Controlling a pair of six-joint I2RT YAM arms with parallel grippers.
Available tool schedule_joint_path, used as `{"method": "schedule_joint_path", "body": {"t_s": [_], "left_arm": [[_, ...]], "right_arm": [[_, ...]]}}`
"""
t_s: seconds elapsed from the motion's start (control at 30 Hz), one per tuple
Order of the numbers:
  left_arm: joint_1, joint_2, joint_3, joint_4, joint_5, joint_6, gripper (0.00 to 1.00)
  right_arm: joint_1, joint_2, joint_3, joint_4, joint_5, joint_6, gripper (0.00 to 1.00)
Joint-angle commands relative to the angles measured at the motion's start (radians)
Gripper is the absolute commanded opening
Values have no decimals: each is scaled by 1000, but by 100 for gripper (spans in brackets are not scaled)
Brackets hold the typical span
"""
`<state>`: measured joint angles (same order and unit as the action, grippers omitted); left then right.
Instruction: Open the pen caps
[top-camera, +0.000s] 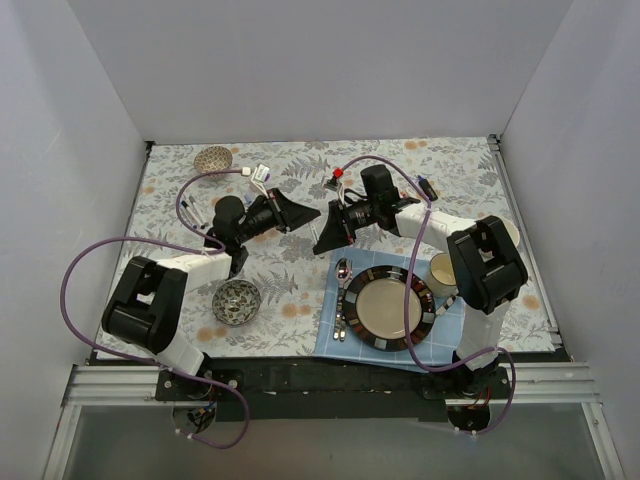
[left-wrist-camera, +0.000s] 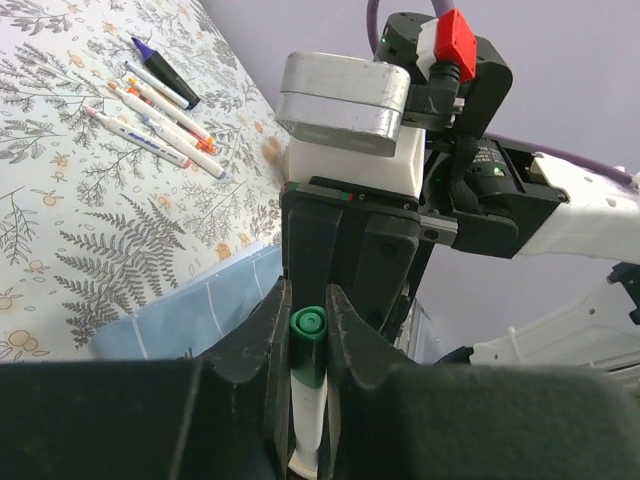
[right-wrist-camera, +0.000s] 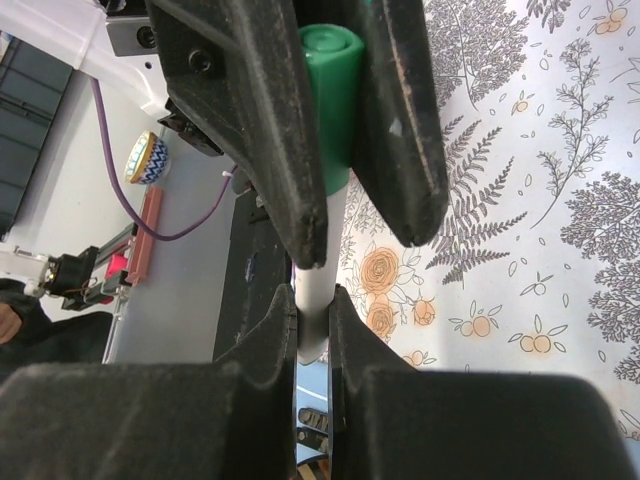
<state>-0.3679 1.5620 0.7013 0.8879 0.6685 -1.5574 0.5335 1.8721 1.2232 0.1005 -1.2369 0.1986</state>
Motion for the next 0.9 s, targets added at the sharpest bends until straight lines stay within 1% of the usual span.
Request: {"method": "schedule_joint_path", "body": {"t_s": [0.0, 0.1, 0.13, 0.17, 0.2, 0.23, 0.27, 0.3, 0.33, 0.37, 0.43, 0.5, 0.57, 0.6, 0.67, 0.7, 0.73, 0.77, 0.8, 0.83, 0.87], "left_arm": [[9, -28, 37, -6, 22, 20, 0], [35, -37, 59, -20, 13, 16, 0], [73, -43, 81, -32, 14, 16, 0], [96, -45, 127, -50, 20, 14, 0], [145, -48, 163, -69, 20, 40, 0], [170, -46, 202, -99, 19, 55, 0], [194, -45, 240, -156, 17, 69, 0], [217, -42, 319, -173, 17, 80, 0], [256, -39, 355, -196, 8, 120, 0], [270, -36, 397, -251, 0, 141, 0], [297, -36, 480, -294, -12, 184, 0], [313, -43, 519, -346, -36, 241, 0], [322, -62, 521, -382, -49, 272, 0], [330, -71, 512, -386, -58, 273, 0], [333, -85, 475, -421, -90, 269, 0], [334, -94, 462, -435, -102, 263, 0], [334, -95, 439, -449, -112, 255, 0], [334, -94, 432, -495, -124, 247, 0], [334, -88, 426, -526, -154, 231, 0], [334, -83, 423, -556, -187, 224, 0], [334, -79, 419, -636, -222, 214, 0]], "right_arm": [[5, 6, 47, -13, -18, -27, 1], [8, 10, 41, -15, -16, -34, 1], [11, 12, 36, -9, -16, -34, 1], [19, 18, 30, -1, -22, -28, 1], [32, 19, 15, 13, -26, -19, 1], [40, 21, 6, 57, -29, 2, 1], [60, 24, 2, 71, -32, 18, 1], [71, 28, 2, 73, -32, 16, 1], [82, 32, 1, 74, -30, 16, 1], [89, 38, 1, 77, -32, 15, 1], [111, 41, 2, 81, -32, 15, 1], [115, 50, 7, 80, -38, 19, 1], [115, 50, 13, 71, -36, 16, 1], [111, 48, 18, 55, -32, 10, 1], [100, 45, 63, -25, 14, -77, 1], [97, 44, 88, -135, 43, -127, 1], [89, 44, 108, -195, 77, -201, 1], [77, 42, 123, -238, 159, -262, 1], [69, 38, 156, -313, 206, -299, 1], [62, 36, 166, -340, 252, -332, 1], [43, 33, 177, -361, 349, -394, 1]]}}
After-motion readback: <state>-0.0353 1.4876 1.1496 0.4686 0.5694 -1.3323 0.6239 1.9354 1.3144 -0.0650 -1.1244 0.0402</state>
